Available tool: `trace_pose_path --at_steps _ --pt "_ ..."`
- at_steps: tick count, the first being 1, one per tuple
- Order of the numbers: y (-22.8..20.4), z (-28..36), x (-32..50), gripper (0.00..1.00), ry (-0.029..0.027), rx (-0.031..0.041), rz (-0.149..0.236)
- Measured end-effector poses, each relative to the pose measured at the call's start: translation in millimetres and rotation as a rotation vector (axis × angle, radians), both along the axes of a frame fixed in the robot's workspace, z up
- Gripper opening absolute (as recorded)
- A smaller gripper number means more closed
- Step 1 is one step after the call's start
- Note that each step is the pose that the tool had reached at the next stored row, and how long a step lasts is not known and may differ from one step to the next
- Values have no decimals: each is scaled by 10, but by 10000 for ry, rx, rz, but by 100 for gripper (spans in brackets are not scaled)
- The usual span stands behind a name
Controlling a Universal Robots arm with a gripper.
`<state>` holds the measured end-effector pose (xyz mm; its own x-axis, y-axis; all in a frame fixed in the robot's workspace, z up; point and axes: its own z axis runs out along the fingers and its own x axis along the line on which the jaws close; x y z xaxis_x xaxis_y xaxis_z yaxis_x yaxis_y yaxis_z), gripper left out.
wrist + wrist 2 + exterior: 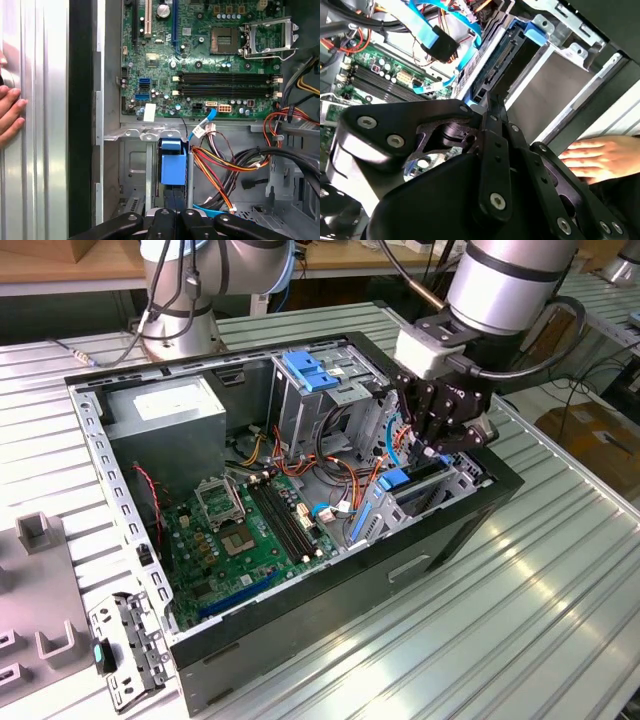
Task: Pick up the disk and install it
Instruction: 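Insert the first disk wire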
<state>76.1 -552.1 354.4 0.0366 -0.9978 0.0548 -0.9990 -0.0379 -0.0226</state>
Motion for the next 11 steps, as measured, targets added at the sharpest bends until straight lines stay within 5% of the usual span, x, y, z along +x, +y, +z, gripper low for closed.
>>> trace_pose_path --at_steps 3,8,11 --pt "3 32 31 11 18 7 240" --pt "15 32 251 11 100 6 240" --pt "16 34 263 11 105 4 483"
